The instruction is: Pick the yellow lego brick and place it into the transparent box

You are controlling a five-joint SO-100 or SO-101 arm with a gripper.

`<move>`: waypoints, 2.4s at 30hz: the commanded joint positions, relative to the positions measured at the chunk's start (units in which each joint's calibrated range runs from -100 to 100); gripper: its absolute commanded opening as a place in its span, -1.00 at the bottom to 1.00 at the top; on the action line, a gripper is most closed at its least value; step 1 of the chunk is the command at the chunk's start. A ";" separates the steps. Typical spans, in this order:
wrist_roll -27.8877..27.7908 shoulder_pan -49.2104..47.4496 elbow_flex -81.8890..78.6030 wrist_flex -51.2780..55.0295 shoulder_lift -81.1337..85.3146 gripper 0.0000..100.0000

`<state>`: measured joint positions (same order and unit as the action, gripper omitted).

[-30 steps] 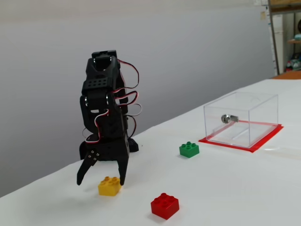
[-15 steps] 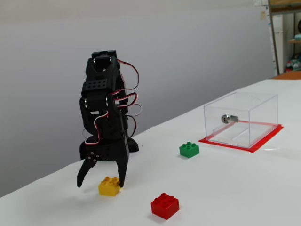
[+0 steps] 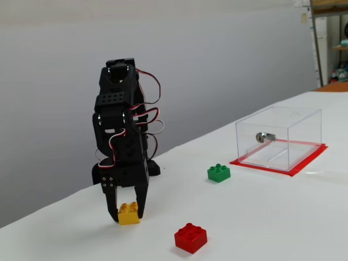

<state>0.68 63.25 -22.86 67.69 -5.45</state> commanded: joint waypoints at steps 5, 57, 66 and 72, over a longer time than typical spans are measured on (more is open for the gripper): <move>-0.16 0.52 -0.02 -0.07 0.32 -0.83; 2.08 -63.28 23.04 1.76 43.17 -0.82; 1.93 -76.96 23.94 0.97 42.83 -0.82; 1.56 -85.47 24.04 -1.03 39.01 -0.83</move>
<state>2.54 -19.23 -1.24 68.38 34.71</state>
